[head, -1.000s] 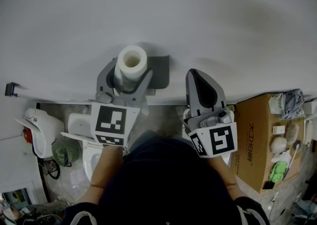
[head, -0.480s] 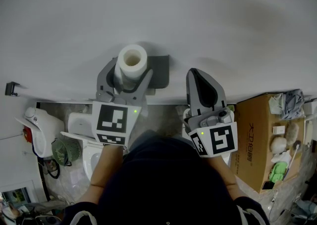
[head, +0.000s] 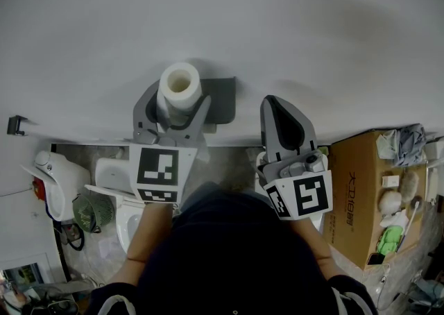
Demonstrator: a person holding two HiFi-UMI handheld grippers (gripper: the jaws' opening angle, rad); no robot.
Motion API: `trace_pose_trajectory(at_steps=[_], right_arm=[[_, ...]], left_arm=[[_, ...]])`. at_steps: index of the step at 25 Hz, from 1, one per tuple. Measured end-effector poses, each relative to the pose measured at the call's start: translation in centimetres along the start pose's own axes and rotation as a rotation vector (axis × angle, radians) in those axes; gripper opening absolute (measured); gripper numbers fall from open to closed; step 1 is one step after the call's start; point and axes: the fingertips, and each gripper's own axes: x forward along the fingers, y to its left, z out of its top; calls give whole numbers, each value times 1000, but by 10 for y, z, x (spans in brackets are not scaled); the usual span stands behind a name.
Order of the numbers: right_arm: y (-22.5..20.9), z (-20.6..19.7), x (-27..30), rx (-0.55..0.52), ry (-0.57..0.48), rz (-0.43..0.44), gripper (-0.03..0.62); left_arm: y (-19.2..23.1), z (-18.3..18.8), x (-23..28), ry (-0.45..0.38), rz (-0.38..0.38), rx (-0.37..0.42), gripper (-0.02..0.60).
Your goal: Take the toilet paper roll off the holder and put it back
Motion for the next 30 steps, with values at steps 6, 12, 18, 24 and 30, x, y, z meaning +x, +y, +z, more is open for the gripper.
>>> trace_pose_trajectory(at_steps=[6,12,18,24,30], right_arm=[[0,1,0,0,-2,2,15],[2,2,-1,-7,0,11,16],[8,3,-2,-23,5,26,16],[23,7,-1,-39,4,56,16],[37,8,-1,-53,12,74,15]], left_arm=[[5,2,-2,-16,20,-29,320],[10,4,-10,-69,39,-81,324],[18,7,-20,-118,63,-152,324],[24,12,-34,-156,77,-160,324],[27,13,-46,-192,70,-182,324]])
